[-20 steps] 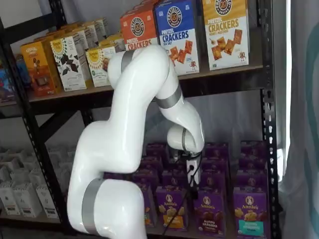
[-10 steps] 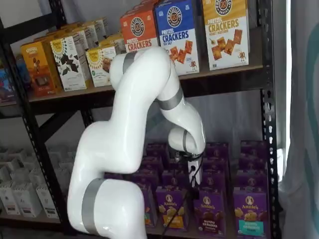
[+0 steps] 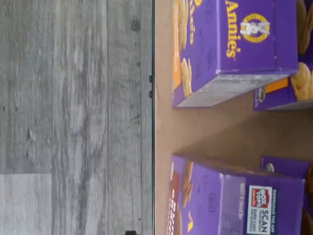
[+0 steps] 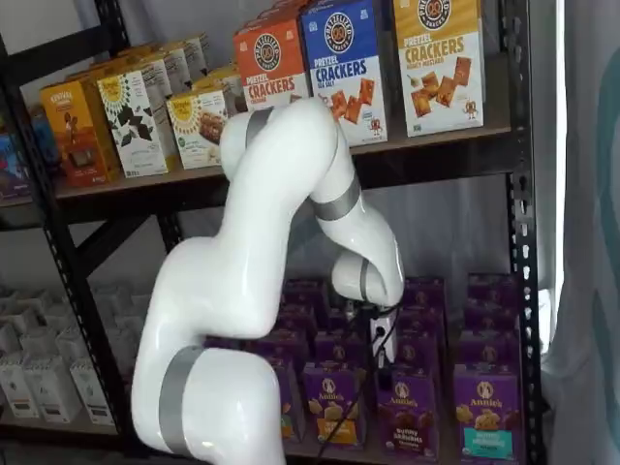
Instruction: Pick up the purple box with a brown patch in the center, on the bottom shelf, the fifth box from the left
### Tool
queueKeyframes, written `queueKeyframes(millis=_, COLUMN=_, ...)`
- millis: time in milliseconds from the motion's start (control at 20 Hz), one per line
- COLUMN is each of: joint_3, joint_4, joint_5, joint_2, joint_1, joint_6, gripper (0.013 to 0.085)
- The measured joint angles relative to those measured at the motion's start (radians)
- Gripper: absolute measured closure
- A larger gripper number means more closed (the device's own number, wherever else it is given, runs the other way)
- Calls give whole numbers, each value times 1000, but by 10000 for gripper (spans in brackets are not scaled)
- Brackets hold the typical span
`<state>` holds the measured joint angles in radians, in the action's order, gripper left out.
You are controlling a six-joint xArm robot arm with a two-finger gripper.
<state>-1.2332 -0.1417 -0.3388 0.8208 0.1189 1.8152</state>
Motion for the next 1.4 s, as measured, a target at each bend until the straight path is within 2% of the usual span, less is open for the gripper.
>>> queueKeyframes(millis=150, joint_3=-20, joint_4=6, joint_5=-1, joint_2=21, joint_1=7, joint_6=2, gripper=130)
queueKeyframes(millis=500, joint_3=-52, joint_4=90, joint_5=16, joint_2=65, joint_1=15, joint_6=-67, gripper=130)
queueKeyframes(millis=850, joint_3=-99, joint_4=242, joint_5=-15, joint_2=103, joint_1=11, joint_6=-212, gripper=130)
queueKeyframes(millis=1050, joint_3=-125, joint_4=293, joint_5=-46, joint_2=126, joint_1=4, joint_6=-265, gripper=130)
queueKeyframes(millis=1400, joint_3=-145, joint_4=301, joint_5=-49, joint_2=153, joint_1=3, joint_6=-274, gripper=130)
